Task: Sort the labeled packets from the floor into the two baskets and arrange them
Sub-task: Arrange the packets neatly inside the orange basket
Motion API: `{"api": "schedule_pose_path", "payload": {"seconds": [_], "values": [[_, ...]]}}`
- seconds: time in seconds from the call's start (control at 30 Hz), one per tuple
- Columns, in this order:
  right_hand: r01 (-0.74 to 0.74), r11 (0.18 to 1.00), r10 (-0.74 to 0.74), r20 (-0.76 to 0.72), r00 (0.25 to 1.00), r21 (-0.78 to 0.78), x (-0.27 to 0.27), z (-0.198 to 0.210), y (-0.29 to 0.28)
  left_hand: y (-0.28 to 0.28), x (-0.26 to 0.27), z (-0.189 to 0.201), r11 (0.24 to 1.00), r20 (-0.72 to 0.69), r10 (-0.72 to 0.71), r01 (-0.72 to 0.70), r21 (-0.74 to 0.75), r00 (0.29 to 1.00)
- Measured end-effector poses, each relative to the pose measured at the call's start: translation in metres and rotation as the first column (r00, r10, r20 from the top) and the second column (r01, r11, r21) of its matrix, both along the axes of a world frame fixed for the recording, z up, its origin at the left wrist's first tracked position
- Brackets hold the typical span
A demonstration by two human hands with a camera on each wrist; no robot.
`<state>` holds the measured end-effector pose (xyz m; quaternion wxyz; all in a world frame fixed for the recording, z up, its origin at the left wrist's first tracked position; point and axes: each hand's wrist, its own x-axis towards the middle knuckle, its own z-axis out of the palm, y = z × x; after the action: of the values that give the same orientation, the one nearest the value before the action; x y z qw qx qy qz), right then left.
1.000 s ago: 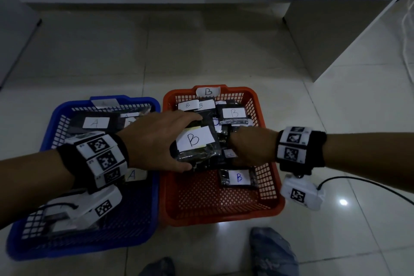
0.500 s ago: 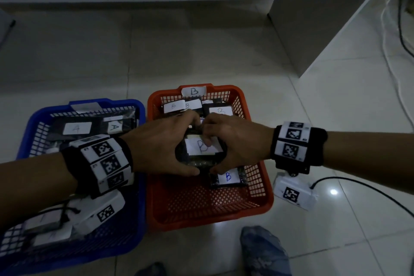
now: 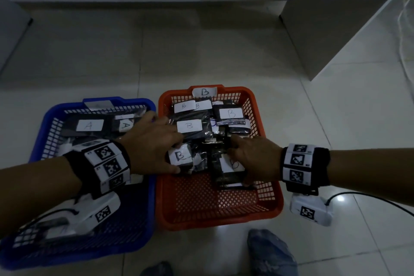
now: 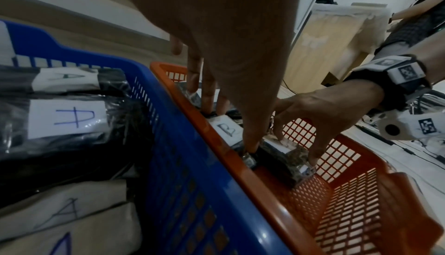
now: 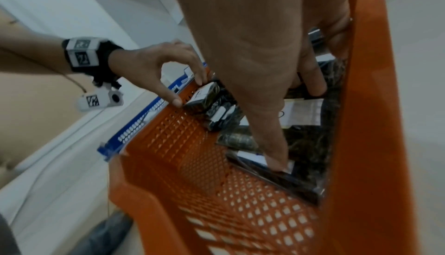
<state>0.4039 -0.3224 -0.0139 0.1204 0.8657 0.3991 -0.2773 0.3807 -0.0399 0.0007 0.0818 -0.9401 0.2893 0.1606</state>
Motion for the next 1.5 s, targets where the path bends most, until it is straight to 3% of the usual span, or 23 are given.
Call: {"api": "schedule_pose_path", "payload": {"seconds": [0.33,0.43,0.53,0.73,0.87,1.03,1.13,1.23,1.5], "values": [[0.029,1.0,-0.03,-0.116,0.993,-0.004,0.008,0.007,0.002,0.0,-0.005,-0.012,0.996,0.107,-0.041,0.049,-0.073,0.993],[0.048,0.977,-0.032,-0.082,0.996,0.21,0.023,0.025,0.013,-0.001,-0.005,-0.014,0.993,0.129,-0.047,0.06,-0.097,0.991],[-0.013,0.905,-0.025,0.082,0.996,0.426,0.044,0.03,0.038,0.002,-0.006,-0.014,0.991,0.134,-0.055,0.07,-0.113,0.99],[-0.123,0.964,0.083,0.173,0.981,0.237,0.071,0.013,0.087,0.003,-0.012,-0.016,0.992,0.124,-0.048,0.062,-0.106,0.991],[-0.13,0.957,0.088,0.17,0.982,0.259,0.072,0.009,0.09,0.004,-0.012,-0.019,0.992,0.13,-0.051,0.065,-0.107,0.99],[-0.05,0.946,-0.024,0.221,0.975,0.322,0.067,0.039,0.065,0.005,-0.012,-0.018,0.991,0.103,-0.033,0.046,-0.127,0.994],[-0.029,0.958,-0.006,0.124,0.992,0.284,0.051,0.047,0.027,0.003,-0.012,-0.021,0.985,0.064,-0.01,0.021,-0.169,0.998],[-0.035,0.994,0.041,-0.059,0.997,0.103,0.027,0.036,-0.001,0.003,-0.013,-0.027,0.97,0.059,-0.007,0.021,-0.241,0.998],[-0.006,0.97,0.008,-0.008,1.0,0.244,0.011,-0.009,0.005,-0.001,-0.011,-0.031,0.96,0.057,0.008,0.008,-0.279,0.998]]}}
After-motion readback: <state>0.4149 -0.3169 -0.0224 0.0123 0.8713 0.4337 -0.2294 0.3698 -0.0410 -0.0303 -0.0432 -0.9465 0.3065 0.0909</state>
